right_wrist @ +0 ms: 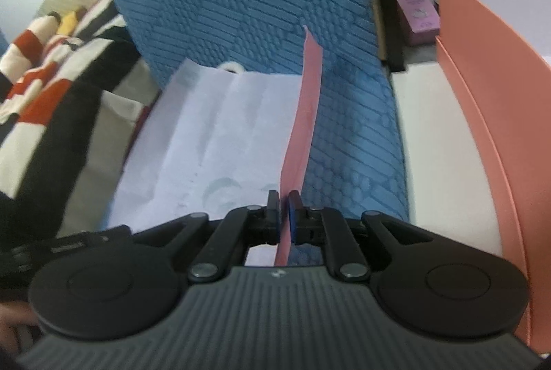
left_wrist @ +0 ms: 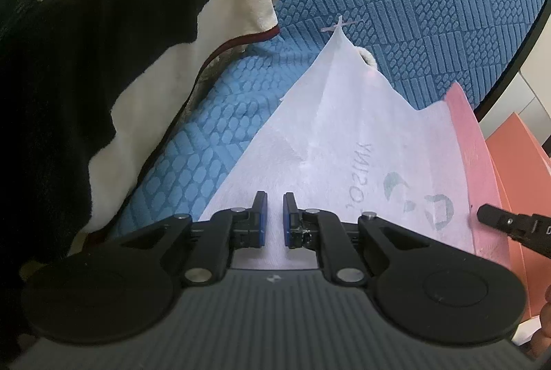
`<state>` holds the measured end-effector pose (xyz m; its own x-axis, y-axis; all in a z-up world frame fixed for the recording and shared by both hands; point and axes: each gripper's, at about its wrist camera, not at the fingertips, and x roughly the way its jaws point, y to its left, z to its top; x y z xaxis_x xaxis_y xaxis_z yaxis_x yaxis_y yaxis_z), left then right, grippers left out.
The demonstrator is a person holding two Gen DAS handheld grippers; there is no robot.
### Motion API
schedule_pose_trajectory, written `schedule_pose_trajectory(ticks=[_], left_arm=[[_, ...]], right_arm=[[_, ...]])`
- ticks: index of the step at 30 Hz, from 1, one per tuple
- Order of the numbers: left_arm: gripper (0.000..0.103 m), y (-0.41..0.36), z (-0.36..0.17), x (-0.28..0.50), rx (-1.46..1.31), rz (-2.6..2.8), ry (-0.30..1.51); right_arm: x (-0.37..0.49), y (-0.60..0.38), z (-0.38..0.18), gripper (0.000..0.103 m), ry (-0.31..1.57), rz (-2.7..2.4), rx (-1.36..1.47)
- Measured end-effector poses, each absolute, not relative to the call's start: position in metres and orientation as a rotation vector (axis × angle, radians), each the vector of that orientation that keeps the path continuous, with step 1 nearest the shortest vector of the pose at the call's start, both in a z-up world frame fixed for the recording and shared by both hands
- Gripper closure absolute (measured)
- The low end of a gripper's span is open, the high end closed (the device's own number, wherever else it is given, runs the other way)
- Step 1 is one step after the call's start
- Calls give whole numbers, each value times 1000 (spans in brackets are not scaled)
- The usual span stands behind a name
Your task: Fold shopping bag
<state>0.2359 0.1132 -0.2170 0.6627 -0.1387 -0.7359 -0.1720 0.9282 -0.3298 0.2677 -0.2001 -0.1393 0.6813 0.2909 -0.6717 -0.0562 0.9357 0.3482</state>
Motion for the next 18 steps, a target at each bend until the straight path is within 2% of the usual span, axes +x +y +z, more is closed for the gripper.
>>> schedule_pose_trajectory(ticks=[4,18], left_arm=[[91,112,-218,237,-409,-10,851],[91,88,-219,246,-355,-177,856]], right_arm=[[268,-194,-138,93,777,234,283],[289,-181,-163,95,888,234,189]])
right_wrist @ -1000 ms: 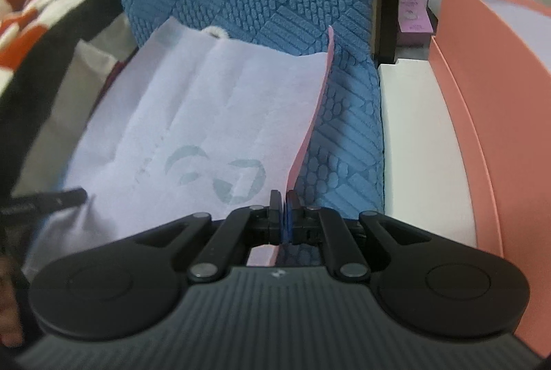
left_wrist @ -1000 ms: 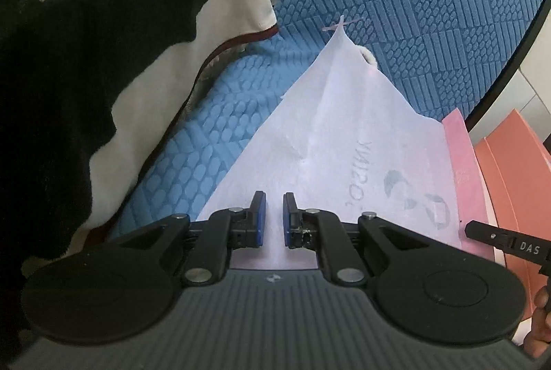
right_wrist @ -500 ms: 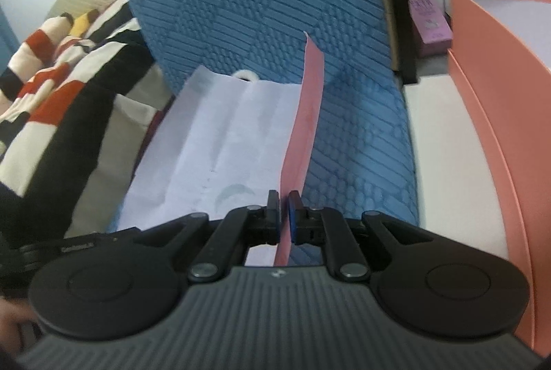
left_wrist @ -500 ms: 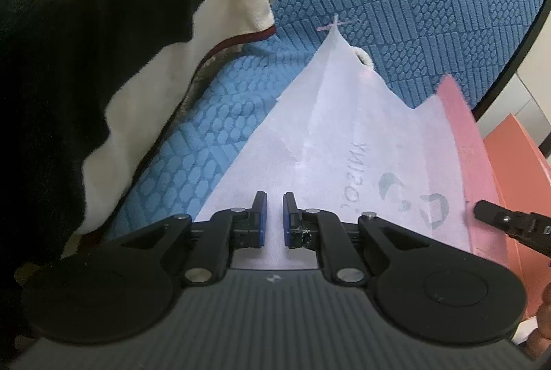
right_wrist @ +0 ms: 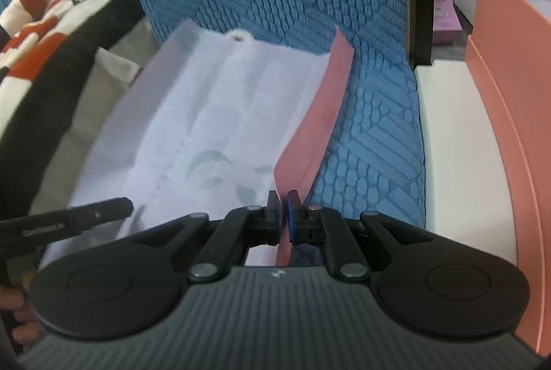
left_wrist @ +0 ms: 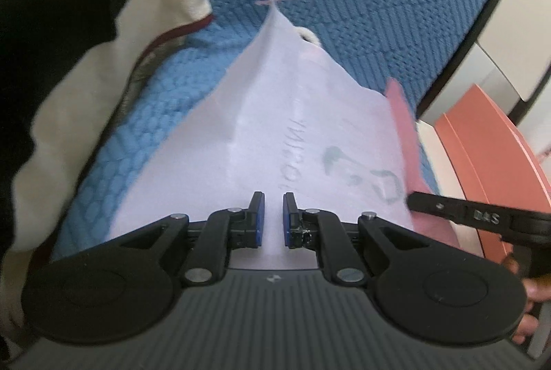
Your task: Fold shopping bag
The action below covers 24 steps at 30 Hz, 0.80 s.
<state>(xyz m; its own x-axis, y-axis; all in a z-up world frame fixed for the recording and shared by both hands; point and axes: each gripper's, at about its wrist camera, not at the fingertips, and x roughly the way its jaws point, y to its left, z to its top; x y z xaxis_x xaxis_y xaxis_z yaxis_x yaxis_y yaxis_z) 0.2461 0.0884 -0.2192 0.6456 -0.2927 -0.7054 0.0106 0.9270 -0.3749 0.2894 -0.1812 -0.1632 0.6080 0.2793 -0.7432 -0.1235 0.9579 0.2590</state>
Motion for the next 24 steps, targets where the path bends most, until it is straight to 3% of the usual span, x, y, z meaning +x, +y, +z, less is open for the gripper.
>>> schedule_pose_trajectory(ticks=[20,23,24], left_arm=[[89,29,-220,237,-587,-715,893],[72,23,-218,236,-589,-740,887],[60,19,-218,235,-572,-738,895]], right_arm=[[306,-194,-166,94,936,281,314],[307,-195,-166,94,941,286,320],[307,-195,-167,94,943,287,322]])
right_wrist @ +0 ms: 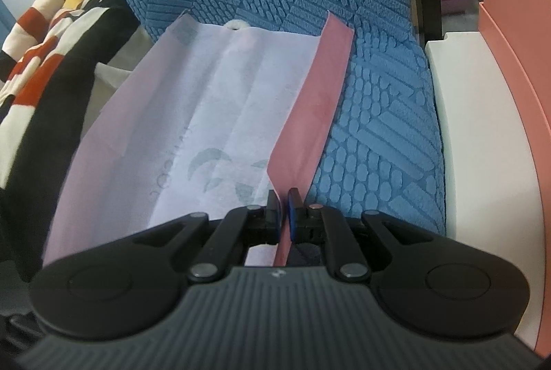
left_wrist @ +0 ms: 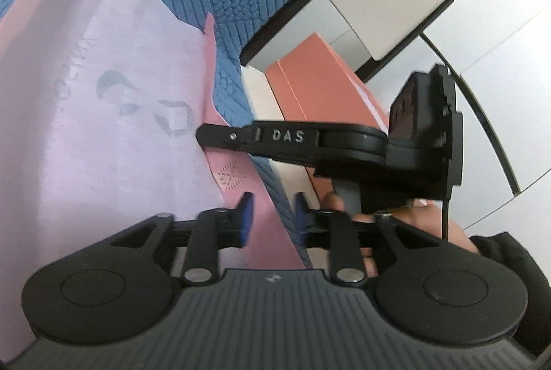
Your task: Fold shopping bag
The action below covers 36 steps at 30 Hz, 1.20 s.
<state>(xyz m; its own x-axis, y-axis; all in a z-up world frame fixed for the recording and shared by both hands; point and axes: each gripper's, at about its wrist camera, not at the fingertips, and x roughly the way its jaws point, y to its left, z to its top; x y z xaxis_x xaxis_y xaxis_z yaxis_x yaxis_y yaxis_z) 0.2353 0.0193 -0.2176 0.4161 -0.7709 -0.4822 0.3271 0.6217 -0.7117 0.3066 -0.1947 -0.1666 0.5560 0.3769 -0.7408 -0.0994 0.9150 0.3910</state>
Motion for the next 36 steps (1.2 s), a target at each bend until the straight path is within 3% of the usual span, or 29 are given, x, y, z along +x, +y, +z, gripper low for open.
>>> schedule_pose_trajectory(ticks=[1,11,13,14,16,22,30,36], left_arm=[[54,16,-217,235,-546,-735,901],[57,-8,-225,228,-350,-679,934],[78,-2,-228,230,-383,-651,955],[81,2,-230,230,-411,-634,965],[90,14,-235,233,-470,-596,985],[91,41,-248,238,-628,-536,1037],[91,44,-240,232,-592,-494,1002],[91,58,-225,226,-597,-499,938]], right_arm=[[307,-195,-167,94,945,288,324],[309,-196,-166,92,955,299,327],[308,-196,-165,84,949,301,332],[308,-197,-164,78,946,304,342],[306,-198,-160,76,929,311,358],[291,-204,-145,78,834,338,392],[295,-172,-167,84,931,350,196],[298,-175,-169,87,933,346,231]])
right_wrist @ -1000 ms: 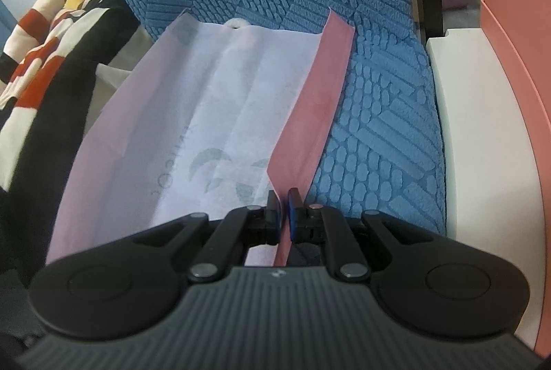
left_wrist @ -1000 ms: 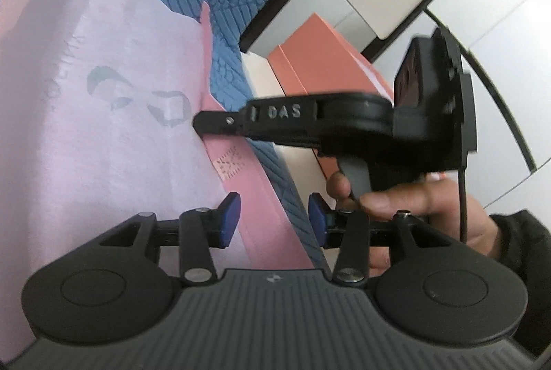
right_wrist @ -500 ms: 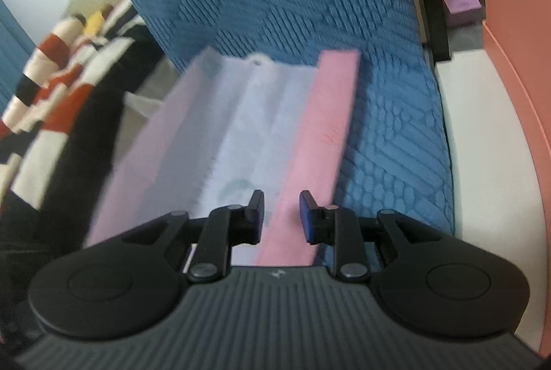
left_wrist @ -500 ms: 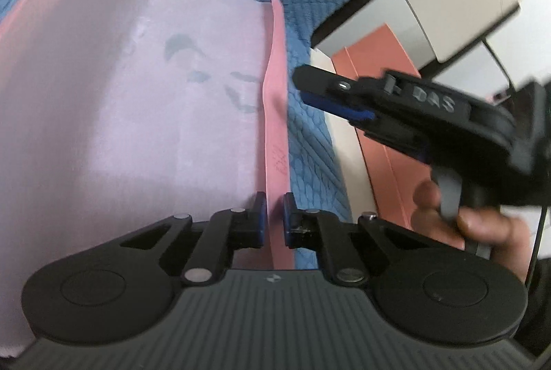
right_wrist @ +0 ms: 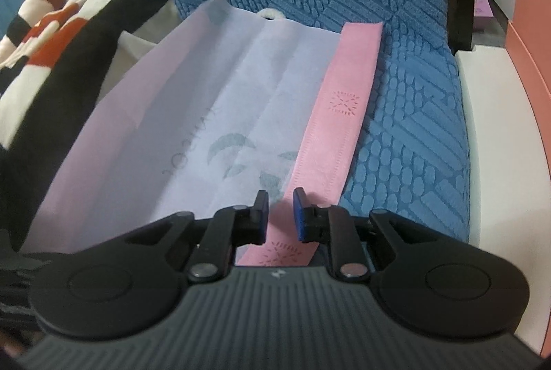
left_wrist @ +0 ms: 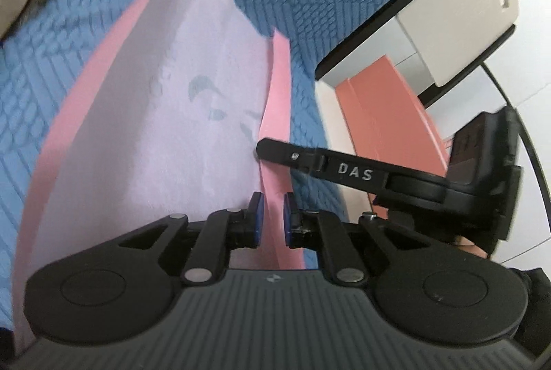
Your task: Fold shopping bag
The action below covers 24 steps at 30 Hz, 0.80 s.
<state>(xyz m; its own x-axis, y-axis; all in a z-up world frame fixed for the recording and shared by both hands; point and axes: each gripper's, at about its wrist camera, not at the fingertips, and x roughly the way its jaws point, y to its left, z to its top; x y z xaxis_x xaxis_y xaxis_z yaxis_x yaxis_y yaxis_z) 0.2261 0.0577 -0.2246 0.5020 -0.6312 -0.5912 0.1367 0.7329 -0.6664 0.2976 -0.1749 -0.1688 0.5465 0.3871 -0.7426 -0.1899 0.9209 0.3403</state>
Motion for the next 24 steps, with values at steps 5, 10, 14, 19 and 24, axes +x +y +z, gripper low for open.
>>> schedule_pose_trajectory(ticks=[5,10,14,19,24], left_arm=[[91,39,-226,227,-519,-540,961],[91,21,-228,222,-364,-513,981],[91,28,-234,221,-422,-499,984],[91,30,-236,222,-439,-495,991],[91,28,-235,224,-444,-491,993]], right_arm=[[298,-179,-170,87,939,341,260],[302,-189,-166,74,915,308,332],[305,-209,-165,55,875,229,433],[309,-215,-171,56,889,244,505],[305,-207,-172,96,907,276,496]])
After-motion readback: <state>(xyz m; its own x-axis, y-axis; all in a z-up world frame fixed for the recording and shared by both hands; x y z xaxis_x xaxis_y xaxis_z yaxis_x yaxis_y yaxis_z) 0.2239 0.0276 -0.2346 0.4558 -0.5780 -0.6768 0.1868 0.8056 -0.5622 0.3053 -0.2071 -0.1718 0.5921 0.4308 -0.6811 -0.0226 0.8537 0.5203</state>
